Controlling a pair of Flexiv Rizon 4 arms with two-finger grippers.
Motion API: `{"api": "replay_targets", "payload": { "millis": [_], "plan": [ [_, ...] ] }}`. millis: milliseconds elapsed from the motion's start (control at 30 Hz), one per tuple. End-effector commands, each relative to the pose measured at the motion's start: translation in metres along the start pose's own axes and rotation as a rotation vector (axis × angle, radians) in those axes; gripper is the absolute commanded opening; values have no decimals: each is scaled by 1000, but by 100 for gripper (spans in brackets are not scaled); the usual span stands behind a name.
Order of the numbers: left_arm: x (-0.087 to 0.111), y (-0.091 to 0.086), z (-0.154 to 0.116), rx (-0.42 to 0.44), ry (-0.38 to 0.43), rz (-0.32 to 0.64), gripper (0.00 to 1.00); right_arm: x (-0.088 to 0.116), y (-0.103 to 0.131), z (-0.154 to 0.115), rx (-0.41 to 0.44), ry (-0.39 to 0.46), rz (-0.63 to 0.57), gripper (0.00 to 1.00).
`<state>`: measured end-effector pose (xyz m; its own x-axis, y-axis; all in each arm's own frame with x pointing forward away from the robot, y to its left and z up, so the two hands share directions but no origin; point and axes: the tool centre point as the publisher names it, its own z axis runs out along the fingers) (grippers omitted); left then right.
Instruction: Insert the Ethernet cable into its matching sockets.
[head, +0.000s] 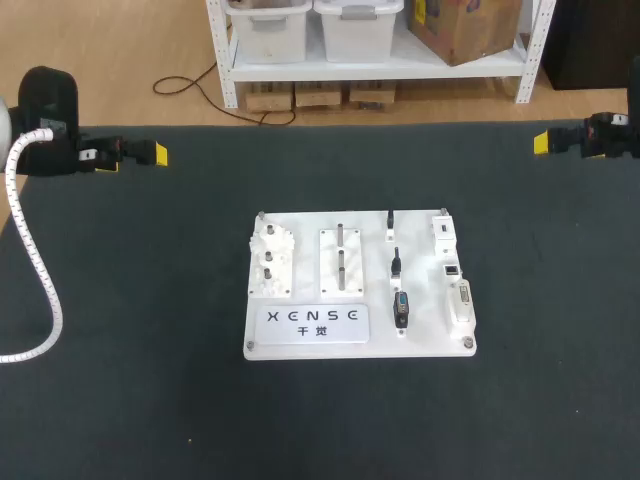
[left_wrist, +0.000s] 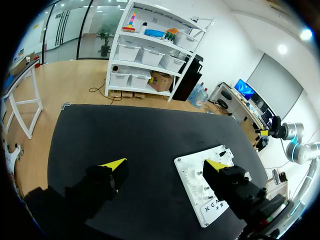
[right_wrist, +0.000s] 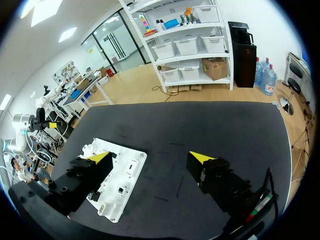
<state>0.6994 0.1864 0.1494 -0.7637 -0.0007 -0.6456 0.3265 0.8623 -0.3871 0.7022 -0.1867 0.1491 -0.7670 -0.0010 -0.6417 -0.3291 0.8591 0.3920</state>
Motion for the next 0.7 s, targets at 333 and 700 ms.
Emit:
{"api": "replay_targets", "payload": {
  "millis": [333, 700],
  "plan": [
    [-15, -4, 5, 63, -11, 135, 100, 0, 0, 0, 2, 0, 0, 100],
    [-11, -31, -4, 513, -58, 504, 100, 0, 0, 0, 2, 0, 0, 100]
  ]
}}
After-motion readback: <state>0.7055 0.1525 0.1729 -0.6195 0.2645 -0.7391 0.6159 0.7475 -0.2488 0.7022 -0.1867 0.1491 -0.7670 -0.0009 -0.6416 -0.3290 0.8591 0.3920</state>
